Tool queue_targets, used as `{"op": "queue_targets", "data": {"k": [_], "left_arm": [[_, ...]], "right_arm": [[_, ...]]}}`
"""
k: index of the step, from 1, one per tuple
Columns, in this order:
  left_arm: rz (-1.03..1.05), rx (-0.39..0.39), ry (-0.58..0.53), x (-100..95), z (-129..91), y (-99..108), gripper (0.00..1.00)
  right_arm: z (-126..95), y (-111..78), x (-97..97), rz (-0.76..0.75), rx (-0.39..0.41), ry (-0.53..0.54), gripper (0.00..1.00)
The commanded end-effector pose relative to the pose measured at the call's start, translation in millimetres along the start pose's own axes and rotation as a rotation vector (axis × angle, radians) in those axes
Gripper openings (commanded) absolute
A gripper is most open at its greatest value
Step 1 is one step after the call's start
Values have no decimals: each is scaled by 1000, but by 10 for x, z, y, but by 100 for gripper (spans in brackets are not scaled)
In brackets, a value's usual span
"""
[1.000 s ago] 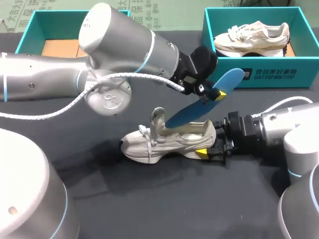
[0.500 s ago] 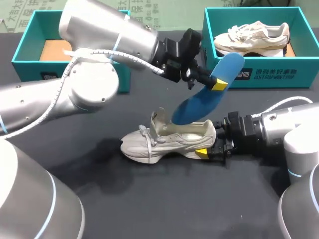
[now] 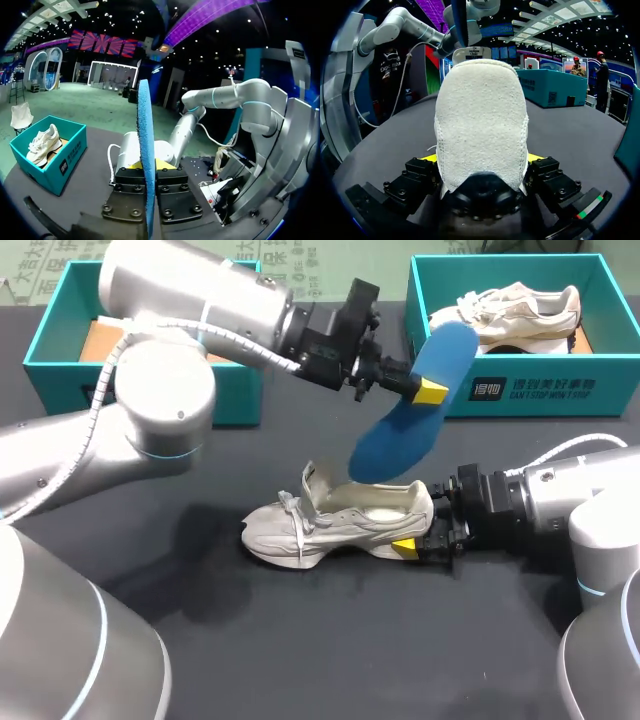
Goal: Take the shoe out of the shoebox, open the shoe tongue, remove and reinsert the insole, then place the shoe into the shoebox
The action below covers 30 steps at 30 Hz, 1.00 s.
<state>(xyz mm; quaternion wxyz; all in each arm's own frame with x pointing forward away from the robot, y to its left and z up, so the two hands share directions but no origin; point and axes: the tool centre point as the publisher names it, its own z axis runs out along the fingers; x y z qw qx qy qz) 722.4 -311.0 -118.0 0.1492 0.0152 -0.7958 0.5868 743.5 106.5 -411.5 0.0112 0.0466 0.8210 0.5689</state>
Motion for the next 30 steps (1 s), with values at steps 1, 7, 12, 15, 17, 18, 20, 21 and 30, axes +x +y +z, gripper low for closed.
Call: {"op": "queue_targets", "data": {"k": [1,7,12,15,17,18,20,21,30], "left_arm": [[-16,69,-11,330,-519,37,0],[-69,97,-62,705,-1006,-266,0],[-69,97,-62,705,-1006,-266,0],[-69,97,-62,705,-1006,-266,0],[-69,97,-62,705,-1006,-266,0],[-69,97,-62,705,-1006,-266,0],[-69,97,-62,705,-1006,-266,0],[-109,126,-56,721,-1022,-259,0],[-147,240,-78,1125,-1216,-586,0]], "right_arm": [[14,-11,8,0,3,-1,0],[14,-11,8,0,3,-1,0],[14,-11,8,0,3,-1,0],[14,-11,8,0,3,-1,0],[14,-11,8,0,3,-1,0],[14,-11,8,0,3,-1,0],[14,-11,8,0,3,-1,0],[14,-11,8,0,3,-1,0],[14,-11,8,0,3,-1,0]]}}
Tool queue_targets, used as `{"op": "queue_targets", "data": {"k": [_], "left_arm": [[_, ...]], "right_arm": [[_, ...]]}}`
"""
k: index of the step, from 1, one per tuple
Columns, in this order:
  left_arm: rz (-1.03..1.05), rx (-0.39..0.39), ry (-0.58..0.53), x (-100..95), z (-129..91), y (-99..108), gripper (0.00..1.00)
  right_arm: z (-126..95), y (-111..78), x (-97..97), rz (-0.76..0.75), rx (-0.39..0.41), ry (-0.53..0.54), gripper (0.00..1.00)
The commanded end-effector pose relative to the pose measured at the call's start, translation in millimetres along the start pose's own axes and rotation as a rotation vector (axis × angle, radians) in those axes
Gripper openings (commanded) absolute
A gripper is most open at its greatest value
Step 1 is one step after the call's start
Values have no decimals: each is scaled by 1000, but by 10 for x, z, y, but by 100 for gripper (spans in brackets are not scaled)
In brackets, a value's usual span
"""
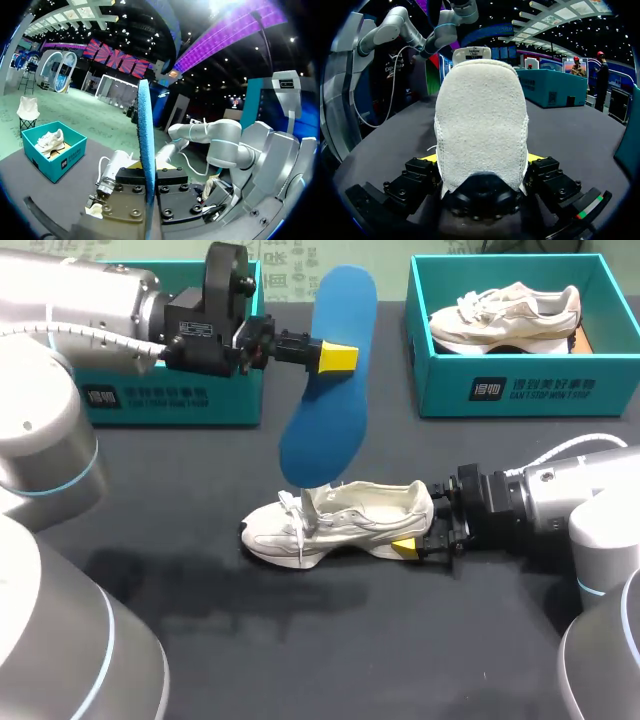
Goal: Take the shoe out of the shoebox, open the shoe tongue, remove and reinsert the insole, then place the shoe into the shoebox
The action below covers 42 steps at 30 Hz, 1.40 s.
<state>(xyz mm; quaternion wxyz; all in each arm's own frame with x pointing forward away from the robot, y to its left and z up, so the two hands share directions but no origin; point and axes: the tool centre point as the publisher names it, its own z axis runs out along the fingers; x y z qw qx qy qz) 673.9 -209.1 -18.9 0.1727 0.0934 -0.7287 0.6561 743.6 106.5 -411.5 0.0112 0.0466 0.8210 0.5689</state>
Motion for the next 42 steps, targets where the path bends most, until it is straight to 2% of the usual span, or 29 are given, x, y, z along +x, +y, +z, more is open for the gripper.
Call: {"op": "queue_targets", "data": {"k": [1,2,13,16,25,30,42], "left_arm": [[-25,42,-51,315,-107,-136,0],[-22,41,-53,392,-125,-211,0],[-22,41,-53,392,-125,-211,0],[-41,96,-47,512,-143,-260,0],[-25,95,-67,798,-224,-452,0],[-58,108,-47,821,-293,-506,0],[-80,74,-14,938,-294,-558,0]], "right_arm": [[14,-11,9,0,3,-1,0],[14,-11,9,0,3,-1,0],[14,-11,9,0,3,-1,0],[14,-11,9,0,3,-1,0],[14,-11,9,0,3,-1,0],[14,-11,9,0,3,-1,0],[14,-11,9,0,3,-1,0]]}}
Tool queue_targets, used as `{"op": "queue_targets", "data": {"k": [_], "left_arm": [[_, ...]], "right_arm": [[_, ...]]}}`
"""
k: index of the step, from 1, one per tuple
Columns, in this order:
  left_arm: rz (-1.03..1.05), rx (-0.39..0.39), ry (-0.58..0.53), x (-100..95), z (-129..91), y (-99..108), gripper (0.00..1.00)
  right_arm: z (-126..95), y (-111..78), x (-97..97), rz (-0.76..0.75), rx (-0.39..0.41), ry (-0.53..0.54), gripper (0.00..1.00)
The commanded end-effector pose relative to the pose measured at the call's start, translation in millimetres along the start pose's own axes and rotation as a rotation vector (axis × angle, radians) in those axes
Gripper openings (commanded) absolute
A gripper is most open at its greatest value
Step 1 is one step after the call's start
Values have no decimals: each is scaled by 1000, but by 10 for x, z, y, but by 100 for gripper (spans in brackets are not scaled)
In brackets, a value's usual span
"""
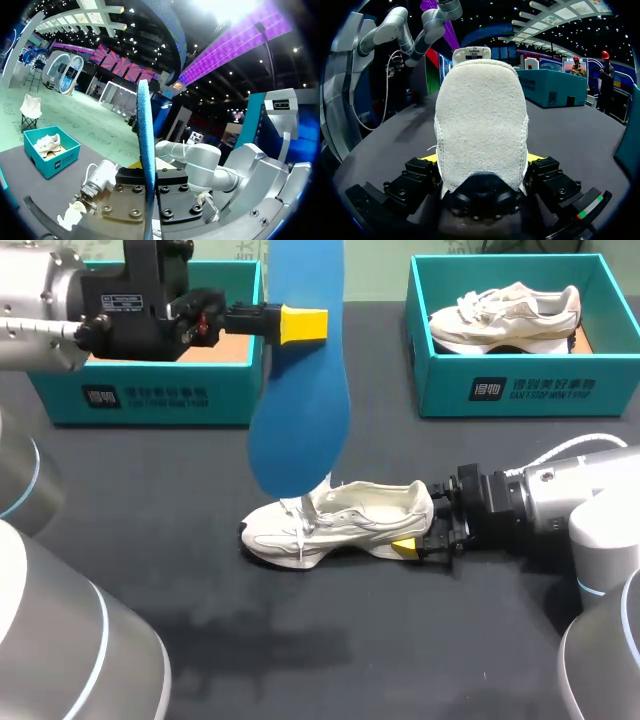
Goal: Take the shoe out of the shoebox, open the shoe tongue, remove and reinsert the insole, then place the shoe into the shoebox
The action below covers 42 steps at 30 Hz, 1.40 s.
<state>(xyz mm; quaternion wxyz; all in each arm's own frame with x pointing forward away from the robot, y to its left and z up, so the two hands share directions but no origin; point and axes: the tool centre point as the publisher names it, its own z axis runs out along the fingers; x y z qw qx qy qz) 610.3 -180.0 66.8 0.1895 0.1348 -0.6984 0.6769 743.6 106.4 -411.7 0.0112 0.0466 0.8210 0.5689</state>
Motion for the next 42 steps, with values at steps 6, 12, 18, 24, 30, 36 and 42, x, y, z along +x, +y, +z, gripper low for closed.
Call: {"op": "queue_targets", "data": {"k": [6,12,18,24,30,36,42], "left_arm": [[0,-8,1,6,-17,-32,0],[0,-8,1,6,-17,-32,0],[0,-8,1,6,-17,-32,0],[0,-8,1,6,-17,-32,0],[0,-8,1,6,-17,-32,0],[0,-8,1,6,-17,-32,0],[0,-8,1,6,-17,-32,0]], "right_arm": [[14,-9,9,0,3,-1,0],[-6,-21,9,5,12,-11,24],[-107,-10,19,14,87,-30,100],[-289,-19,53,28,150,-54,100],[-453,-8,60,42,297,-52,100],[-559,26,58,54,464,-37,100],[-585,123,68,72,661,-14,100]]}}
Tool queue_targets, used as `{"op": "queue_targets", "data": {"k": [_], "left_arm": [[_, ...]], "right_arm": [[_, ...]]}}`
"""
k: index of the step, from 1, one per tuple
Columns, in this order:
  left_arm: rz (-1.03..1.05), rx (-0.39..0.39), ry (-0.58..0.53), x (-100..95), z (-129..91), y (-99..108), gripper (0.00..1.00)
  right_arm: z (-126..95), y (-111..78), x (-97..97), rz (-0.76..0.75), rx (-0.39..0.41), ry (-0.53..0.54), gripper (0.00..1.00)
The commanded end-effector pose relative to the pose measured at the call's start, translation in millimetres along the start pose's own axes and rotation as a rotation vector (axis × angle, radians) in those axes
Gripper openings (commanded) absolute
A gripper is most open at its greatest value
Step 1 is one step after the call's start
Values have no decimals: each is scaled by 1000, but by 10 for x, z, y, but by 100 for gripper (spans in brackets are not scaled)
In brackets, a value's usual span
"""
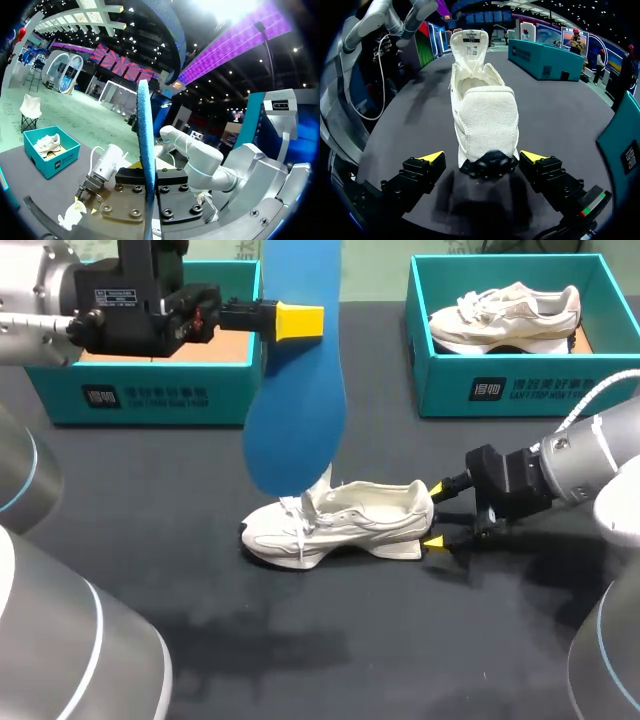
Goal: Take the shoe out of the shoebox, open the shoe tongue, remove and reinsert the insole, then place the shoe into the shoebox
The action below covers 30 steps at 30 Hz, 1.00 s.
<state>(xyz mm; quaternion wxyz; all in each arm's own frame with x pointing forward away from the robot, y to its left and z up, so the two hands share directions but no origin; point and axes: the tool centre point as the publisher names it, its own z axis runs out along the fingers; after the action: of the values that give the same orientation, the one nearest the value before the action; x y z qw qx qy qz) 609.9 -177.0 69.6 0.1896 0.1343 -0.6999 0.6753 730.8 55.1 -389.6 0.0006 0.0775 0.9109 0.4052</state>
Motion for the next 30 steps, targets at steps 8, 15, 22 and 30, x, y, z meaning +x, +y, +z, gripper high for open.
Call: {"op": "queue_targets", "data": {"k": [8,15,22,30], "left_arm": [[0,-3,1,-12,13,-11,0],[0,-3,1,-12,13,-11,0],[0,-3,1,-12,13,-11,0],[0,-3,1,-12,13,-11,0]], "right_arm": [[-101,126,-12,41,452,-12,100],[-101,126,-12,41,452,-12,100],[-198,210,85,61,563,-20,100],[-386,422,233,44,788,-20,100]]}}
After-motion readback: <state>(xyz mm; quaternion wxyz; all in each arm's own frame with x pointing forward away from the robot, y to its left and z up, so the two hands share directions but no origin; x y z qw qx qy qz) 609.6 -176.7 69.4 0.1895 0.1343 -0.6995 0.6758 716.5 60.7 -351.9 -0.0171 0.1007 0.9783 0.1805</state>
